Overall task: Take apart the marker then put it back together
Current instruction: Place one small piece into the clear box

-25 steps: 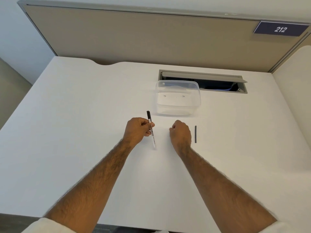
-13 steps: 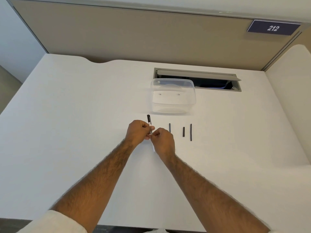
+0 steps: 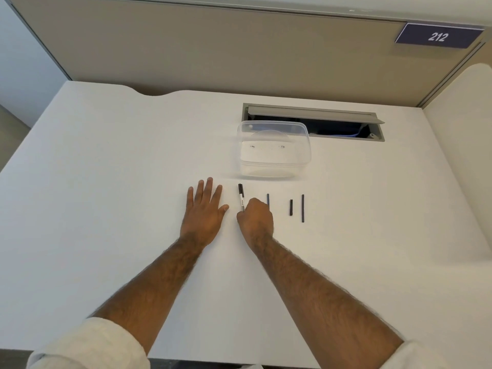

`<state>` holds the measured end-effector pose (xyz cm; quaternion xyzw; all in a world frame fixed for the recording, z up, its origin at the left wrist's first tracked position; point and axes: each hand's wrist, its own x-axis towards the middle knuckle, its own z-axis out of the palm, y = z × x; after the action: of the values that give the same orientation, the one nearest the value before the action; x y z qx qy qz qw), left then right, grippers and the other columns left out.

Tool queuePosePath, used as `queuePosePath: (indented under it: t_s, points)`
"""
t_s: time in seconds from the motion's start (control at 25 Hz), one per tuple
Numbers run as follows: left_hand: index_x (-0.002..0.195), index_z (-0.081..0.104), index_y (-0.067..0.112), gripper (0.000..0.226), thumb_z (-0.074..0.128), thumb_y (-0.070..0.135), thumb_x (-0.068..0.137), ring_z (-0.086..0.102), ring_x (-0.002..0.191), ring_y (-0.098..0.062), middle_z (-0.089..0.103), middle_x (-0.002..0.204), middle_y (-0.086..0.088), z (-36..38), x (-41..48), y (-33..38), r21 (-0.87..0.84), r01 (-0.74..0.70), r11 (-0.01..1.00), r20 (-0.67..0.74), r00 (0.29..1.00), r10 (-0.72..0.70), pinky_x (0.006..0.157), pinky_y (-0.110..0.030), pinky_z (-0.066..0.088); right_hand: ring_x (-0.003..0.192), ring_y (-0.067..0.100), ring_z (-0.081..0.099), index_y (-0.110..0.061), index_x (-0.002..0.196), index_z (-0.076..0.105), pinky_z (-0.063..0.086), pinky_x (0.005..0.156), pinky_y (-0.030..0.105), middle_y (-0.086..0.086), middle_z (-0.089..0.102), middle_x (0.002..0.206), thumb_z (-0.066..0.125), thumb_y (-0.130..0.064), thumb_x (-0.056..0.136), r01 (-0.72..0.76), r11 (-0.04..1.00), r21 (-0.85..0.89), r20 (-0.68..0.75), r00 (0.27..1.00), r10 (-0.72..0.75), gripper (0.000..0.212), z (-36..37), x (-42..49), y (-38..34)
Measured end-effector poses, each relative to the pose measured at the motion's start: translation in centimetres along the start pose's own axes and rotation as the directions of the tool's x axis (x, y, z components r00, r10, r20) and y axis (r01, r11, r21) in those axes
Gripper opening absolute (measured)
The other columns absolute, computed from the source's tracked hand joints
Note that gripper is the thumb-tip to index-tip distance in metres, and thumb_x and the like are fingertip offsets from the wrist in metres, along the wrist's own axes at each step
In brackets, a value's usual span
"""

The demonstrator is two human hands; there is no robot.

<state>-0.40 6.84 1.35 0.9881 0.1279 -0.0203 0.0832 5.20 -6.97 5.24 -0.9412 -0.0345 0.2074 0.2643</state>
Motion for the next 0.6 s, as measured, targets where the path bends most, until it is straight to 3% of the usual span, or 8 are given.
queuePosePath:
  t_s: [0.2,0.32,0.44,0.6]
  points:
    - [0.161,-0.001,0.022,0.070,0.010,0.057,0.102,-0.011,0.156,-0.024,-0.010,0.169,-0.004,1.7,-0.8,-1.6,0.002,0.033,0.999,0.039,0.999,-0.033,0.124,-0.051,-0.009,0.093,0.028,0.065,-0.013,0.090,0.053,0.043,0.066,0.030,0.008,0.066,0.100,0.054,-0.018,0.092,0.033,0.999,-0.008,0.014,0.999,-0.033,0.006,0.1,0.4,0.1]
    - [0.161,-0.002,0.023,0.070,0.012,0.059,0.102,-0.010,0.156,-0.024,-0.010,0.169,-0.003,2.0,-0.8,-1.6,0.012,0.037,0.999,0.033,0.999,-0.037,0.124,-0.052,-0.007,0.092,0.026,0.064,-0.010,0.093,0.058,0.043,0.070,0.030,0.006,0.066,0.099,0.054,-0.028,0.094,0.076,0.997,-0.014,-0.053,0.996,-0.077,0.018,-0.6,0.3,0.5]
    - [0.161,-0.002,0.023,0.070,0.012,0.057,0.102,-0.009,0.156,-0.024,-0.009,0.170,-0.003,2.0,-0.8,-1.5,0.033,0.045,0.998,0.026,0.999,-0.045,0.124,-0.052,-0.005,0.092,0.028,0.062,-0.010,0.100,0.061,0.045,0.074,0.034,0.007,0.062,0.102,0.051,-0.025,0.096,0.092,0.989,-0.117,-0.200,0.973,-0.114,0.018,-2.7,1.3,1.7]
    - [0.161,0.001,0.023,0.069,0.015,0.055,0.102,-0.005,0.156,-0.024,-0.006,0.170,-0.001,2.0,-0.9,-1.5,-0.006,0.037,0.999,0.006,0.999,-0.037,0.125,-0.051,-0.003,0.087,0.028,0.064,-0.011,0.089,0.058,0.040,0.065,0.029,0.008,0.065,0.101,0.052,-0.016,0.095,0.021,0.964,-0.263,-0.142,0.988,-0.061,0.010,-4.8,3.1,2.9]
